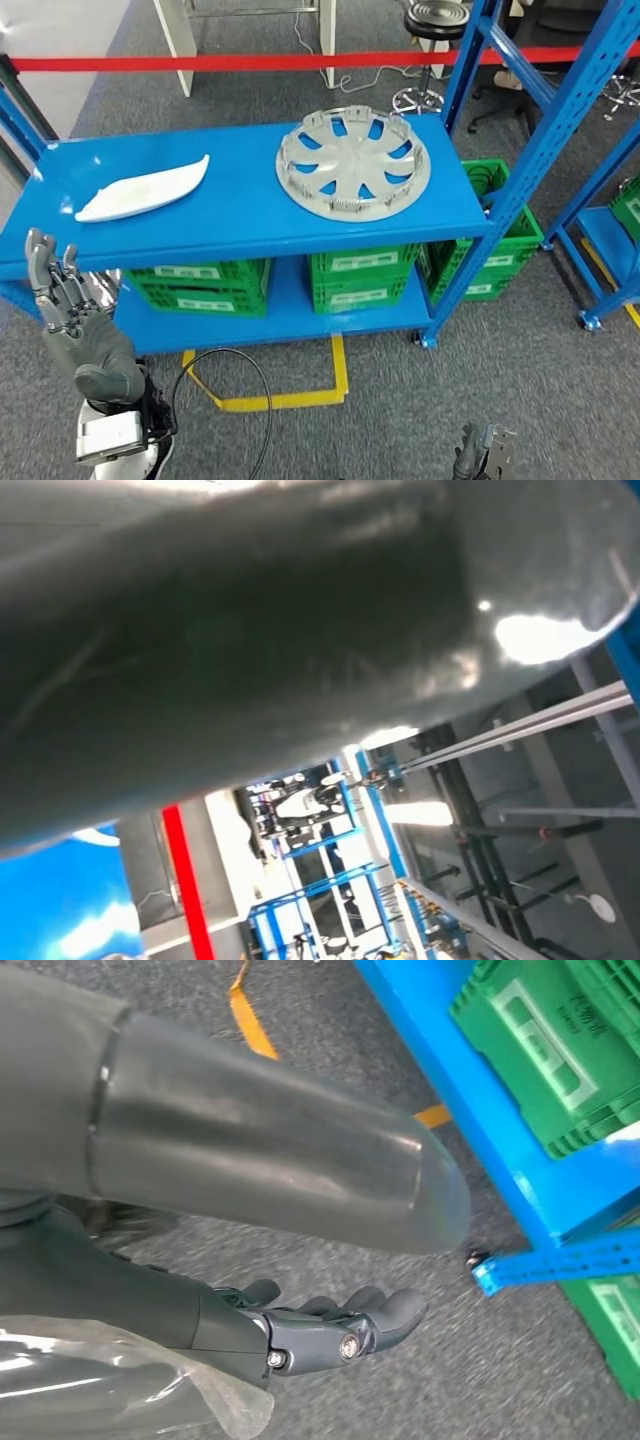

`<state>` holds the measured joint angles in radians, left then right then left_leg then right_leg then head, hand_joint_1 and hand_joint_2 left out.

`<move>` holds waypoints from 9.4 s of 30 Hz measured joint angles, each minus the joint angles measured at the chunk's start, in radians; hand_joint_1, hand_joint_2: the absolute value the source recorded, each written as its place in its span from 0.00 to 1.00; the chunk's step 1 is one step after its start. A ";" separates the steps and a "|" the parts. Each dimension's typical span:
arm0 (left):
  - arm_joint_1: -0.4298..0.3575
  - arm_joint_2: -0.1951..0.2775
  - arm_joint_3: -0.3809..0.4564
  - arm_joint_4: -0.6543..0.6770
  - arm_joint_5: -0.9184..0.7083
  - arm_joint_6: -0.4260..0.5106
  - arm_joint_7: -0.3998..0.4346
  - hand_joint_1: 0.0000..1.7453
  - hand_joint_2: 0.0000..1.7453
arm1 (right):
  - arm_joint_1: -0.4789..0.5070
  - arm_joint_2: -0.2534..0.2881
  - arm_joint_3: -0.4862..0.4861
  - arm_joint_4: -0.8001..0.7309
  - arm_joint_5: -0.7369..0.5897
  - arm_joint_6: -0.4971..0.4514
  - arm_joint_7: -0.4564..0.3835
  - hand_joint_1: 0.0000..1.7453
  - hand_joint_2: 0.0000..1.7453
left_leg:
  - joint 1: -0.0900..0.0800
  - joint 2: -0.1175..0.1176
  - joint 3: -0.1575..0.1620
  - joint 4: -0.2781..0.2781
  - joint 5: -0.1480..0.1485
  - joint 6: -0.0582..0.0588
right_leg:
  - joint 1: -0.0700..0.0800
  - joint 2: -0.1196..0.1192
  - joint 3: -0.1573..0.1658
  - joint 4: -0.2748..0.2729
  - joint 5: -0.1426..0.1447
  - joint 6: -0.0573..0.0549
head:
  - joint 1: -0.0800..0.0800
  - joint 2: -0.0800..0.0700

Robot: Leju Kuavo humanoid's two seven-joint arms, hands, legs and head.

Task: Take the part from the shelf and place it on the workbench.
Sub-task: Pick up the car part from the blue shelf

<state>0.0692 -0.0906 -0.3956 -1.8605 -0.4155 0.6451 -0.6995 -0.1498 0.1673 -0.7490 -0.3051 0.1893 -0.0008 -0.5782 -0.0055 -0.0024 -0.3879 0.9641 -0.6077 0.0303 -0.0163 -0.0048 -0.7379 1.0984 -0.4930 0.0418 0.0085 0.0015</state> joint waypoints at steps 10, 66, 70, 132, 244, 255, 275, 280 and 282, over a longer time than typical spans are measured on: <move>0.015 0.007 0.001 0.001 0.019 0.031 -0.001 0.00 0.00 | -0.002 -0.004 0.002 0.009 0.017 -0.031 0.047 0.00 0.00 | 0.013 0.000 -0.227 0.339 -0.048 -0.050 | 0.006 0.007 0.111 -0.071 0.032 -0.058 | -0.007 0.001; -1.095 0.140 0.179 1.462 -0.696 -0.343 0.615 0.00 0.00 | -0.060 0.064 0.195 0.073 0.265 -0.152 0.383 0.00 0.00 | 0.007 -0.009 -0.251 0.066 0.169 -0.035 | 0.009 0.016 0.115 -0.074 0.023 -0.039 | -0.011 0.000; -1.092 0.151 0.213 1.461 -0.641 -0.345 0.560 0.00 0.00 | -0.053 0.063 0.187 0.077 0.254 -0.156 0.421 0.00 0.00 | 0.013 -0.006 -0.316 0.226 0.081 -0.058 | 0.004 0.015 0.128 -0.081 0.024 -0.055 | -0.014 0.000; -0.778 0.240 0.395 1.445 -0.642 -0.083 0.446 0.00 0.00 | 0.063 0.033 0.180 0.115 0.416 -0.160 0.805 0.00 0.00 | 0.013 -0.002 -0.223 0.059 0.159 -0.042 | 0.011 0.015 0.151 -0.068 -0.011 -0.031 | -0.004 0.000; -0.659 0.502 0.222 1.181 -1.155 -0.380 1.080 1.00 1.00 | 0.064 0.064 0.019 0.116 0.506 -0.132 0.809 0.00 0.00 | 0.015 0.001 -0.212 0.052 0.152 -0.022 | 0.014 0.013 0.053 0.115 -0.065 -0.029 | -0.006 0.000; -0.678 0.486 0.272 1.258 -1.155 -0.149 1.012 1.00 1.00 | 0.059 0.064 0.013 0.116 0.523 -0.134 0.802 0.00 0.00 | 0.018 -0.001 -0.299 0.252 0.044 -0.065 | 0.010 0.015 0.162 -0.090 0.001 -0.066 | -0.014 0.000; -0.536 0.361 0.484 1.087 -1.135 0.052 0.631 1.00 1.00 | 0.057 0.064 -0.005 0.116 0.560 -0.140 0.795 0.00 0.00 | 0.015 0.003 -0.211 0.062 0.142 -0.023 | 0.015 0.013 0.074 0.078 -0.050 -0.037 | -0.007 0.000; -0.484 0.302 0.538 0.920 -1.147 0.055 0.602 1.00 1.00 | 0.054 0.064 -0.017 0.116 0.564 -0.145 0.794 0.00 0.00 | 0.012 0.000 -0.218 0.063 0.146 -0.038 | 0.020 0.017 0.152 -0.073 -0.009 -0.048 | -0.008 0.000; -0.469 0.286 0.550 0.867 -1.148 0.056 0.601 1.00 1.00 | 0.055 0.064 -0.021 0.116 0.566 -0.146 0.794 0.00 0.00 | 0.014 0.001 -0.222 0.076 0.133 -0.048 | 0.017 0.015 0.155 -0.079 -0.004 -0.055 | -0.010 0.000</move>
<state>-0.3994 0.1957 0.1544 -0.9939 -1.5640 0.7009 -0.0990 -0.0947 0.2317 -0.7704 -0.1892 0.7551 -0.1464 0.2162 0.0083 -0.0018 -0.6097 1.0405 -0.4743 -0.0180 0.0012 0.0106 -0.5831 1.0198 -0.4968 -0.0130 -0.0011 0.0019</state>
